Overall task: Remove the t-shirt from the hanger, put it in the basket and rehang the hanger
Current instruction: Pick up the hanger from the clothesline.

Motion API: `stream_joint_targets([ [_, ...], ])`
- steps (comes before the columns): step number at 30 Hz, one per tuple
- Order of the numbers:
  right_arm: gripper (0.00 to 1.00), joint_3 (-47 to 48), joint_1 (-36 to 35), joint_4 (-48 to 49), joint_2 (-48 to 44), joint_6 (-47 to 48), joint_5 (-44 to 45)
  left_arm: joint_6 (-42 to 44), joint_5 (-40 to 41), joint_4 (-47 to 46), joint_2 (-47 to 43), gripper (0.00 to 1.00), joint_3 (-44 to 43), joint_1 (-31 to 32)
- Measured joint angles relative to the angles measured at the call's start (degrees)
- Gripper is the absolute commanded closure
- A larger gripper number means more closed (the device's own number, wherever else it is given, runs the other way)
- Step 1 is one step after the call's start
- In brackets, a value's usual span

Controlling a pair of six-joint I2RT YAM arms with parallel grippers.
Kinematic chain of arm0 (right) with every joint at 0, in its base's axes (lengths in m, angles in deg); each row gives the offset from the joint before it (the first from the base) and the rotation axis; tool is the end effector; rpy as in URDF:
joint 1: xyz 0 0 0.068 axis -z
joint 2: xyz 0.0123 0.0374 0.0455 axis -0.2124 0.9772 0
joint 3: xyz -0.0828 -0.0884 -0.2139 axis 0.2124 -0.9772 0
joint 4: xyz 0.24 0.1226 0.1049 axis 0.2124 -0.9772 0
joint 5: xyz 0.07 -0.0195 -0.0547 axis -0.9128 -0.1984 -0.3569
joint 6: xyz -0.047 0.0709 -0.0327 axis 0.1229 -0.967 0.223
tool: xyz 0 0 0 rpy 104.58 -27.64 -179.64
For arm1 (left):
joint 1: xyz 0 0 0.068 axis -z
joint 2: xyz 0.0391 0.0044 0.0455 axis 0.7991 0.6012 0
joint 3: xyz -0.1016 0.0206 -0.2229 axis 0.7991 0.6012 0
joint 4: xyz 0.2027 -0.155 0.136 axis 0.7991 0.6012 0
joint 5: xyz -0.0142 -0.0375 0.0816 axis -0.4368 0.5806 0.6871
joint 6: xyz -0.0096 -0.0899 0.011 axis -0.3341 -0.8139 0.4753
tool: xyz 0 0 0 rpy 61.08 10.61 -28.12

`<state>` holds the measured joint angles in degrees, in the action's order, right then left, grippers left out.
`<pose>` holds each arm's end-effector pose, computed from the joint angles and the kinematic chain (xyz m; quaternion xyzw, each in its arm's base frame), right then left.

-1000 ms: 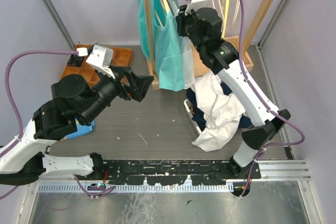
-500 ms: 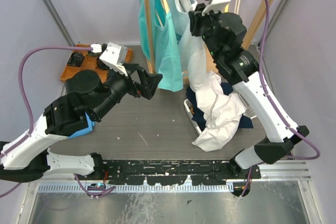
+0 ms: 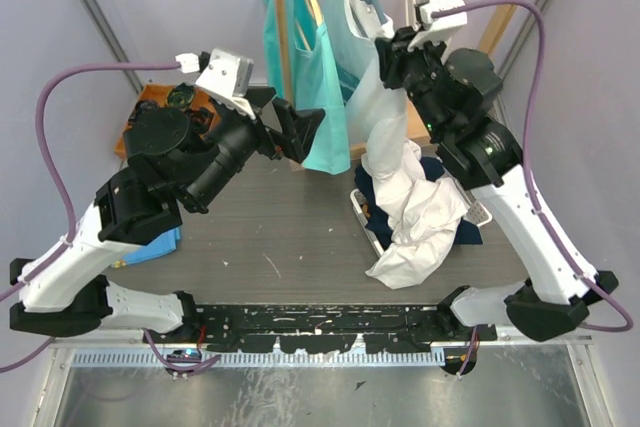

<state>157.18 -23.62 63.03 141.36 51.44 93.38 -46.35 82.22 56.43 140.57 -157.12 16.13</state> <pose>0.2865 0.1775 0.5406 -0.0962 0.6401 0.1312 0.7509 0.1399 -0.2426 0.5520 0.1463 0.6555 -0.2935 0.6803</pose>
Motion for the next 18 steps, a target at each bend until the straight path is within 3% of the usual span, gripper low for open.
stream_joint_targets([
  [8,0.99,-6.08,-0.02,-2.47,-10.8,-0.13,-3.32,4.52,-1.42,-0.57,9.55,0.02,-11.63,-1.11],
  [18,0.99,-13.0,-0.02,-4.26,-25.53,-0.15,-5.9,5.57,-7.67,0.37,23.32,0.01,-25.16,-7.41],
])
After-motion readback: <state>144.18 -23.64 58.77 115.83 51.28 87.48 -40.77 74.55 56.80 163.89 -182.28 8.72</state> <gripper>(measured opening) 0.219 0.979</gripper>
